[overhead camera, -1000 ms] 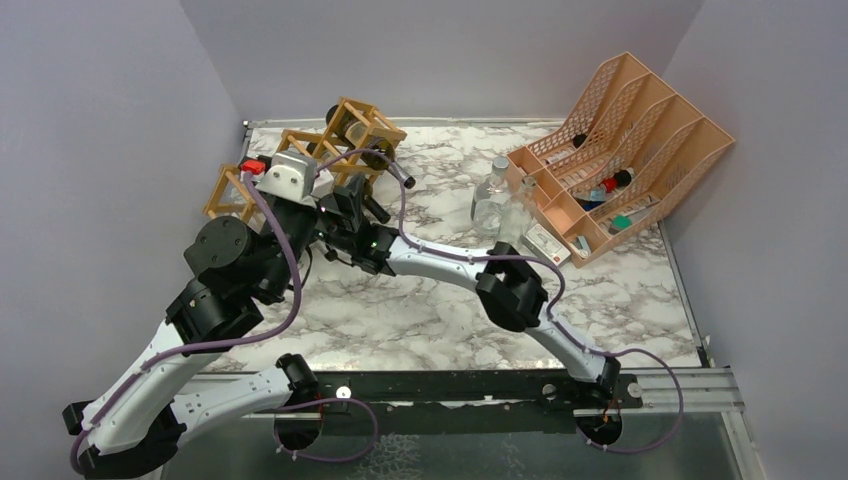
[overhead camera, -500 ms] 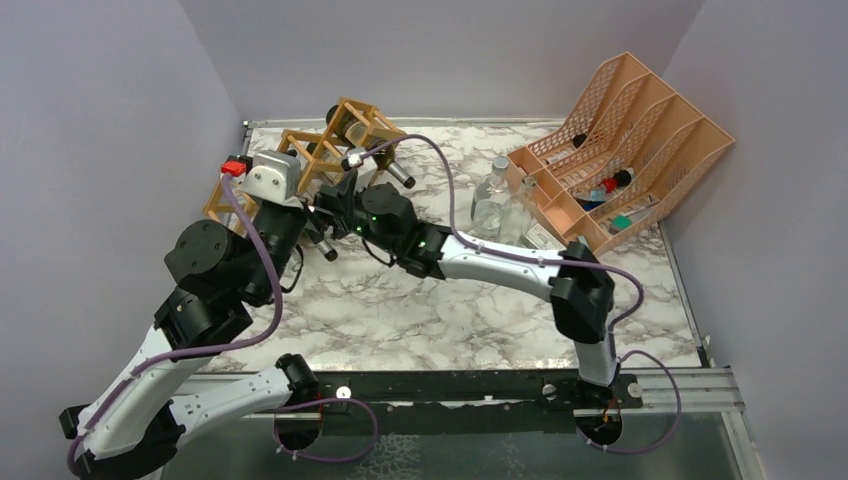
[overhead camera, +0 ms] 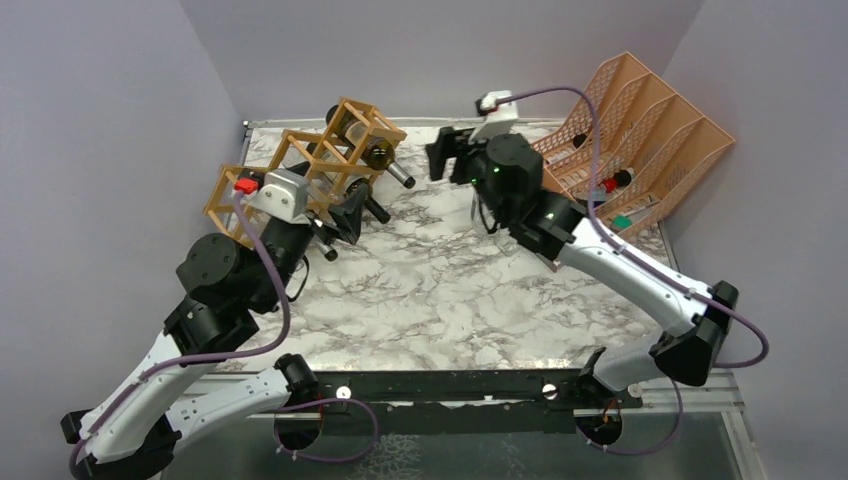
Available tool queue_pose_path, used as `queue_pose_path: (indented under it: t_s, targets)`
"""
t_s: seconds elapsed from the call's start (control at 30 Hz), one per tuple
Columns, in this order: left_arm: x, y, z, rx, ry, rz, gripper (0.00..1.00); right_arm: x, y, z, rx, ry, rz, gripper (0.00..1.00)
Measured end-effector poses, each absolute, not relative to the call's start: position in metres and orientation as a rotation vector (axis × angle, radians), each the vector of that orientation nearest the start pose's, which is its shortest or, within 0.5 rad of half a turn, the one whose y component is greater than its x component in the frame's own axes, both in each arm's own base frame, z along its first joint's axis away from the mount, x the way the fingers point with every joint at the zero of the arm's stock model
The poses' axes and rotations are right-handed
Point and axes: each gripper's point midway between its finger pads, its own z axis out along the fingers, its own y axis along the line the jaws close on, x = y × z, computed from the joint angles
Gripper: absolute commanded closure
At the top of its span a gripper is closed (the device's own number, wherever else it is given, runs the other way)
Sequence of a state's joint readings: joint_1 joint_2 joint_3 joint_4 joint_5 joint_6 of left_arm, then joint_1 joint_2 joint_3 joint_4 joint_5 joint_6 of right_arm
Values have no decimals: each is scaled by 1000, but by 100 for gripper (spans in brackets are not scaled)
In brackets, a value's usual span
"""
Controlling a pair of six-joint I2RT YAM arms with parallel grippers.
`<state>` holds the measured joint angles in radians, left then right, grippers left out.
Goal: Put the wine bottle on the wine rack
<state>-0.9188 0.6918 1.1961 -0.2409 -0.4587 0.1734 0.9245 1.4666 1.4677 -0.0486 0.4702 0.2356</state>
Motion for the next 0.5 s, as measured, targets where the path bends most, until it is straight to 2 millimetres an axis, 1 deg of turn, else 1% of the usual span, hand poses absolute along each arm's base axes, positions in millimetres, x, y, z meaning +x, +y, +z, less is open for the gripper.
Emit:
queue_pose_path:
  t_s: [0.07, 0.17, 0.27, 0.33, 0.4, 0.5]
  targets:
    - [211, -139, 461, 349, 1317, -329, 1, 350, 293, 384, -141, 1654, 413, 20]
    - [216, -150, 437, 378, 1353, -334, 1, 361, 232, 379, -71, 1702, 271, 19]
    - [219, -160, 419, 396, 1384, -345, 1, 368, 186, 367, -22, 1755, 162, 19]
    - [221, -166, 408, 403, 1403, -359, 1, 371, 164, 354, 1, 1799, 99, 19]
    - [223, -171, 403, 404, 1414, -372, 1, 372, 149, 336, 8, 1848, 48, 21]
    - [227, -180, 395, 394, 1433, -394, 1, 369, 141, 303, -25, 1937, 14, 26]
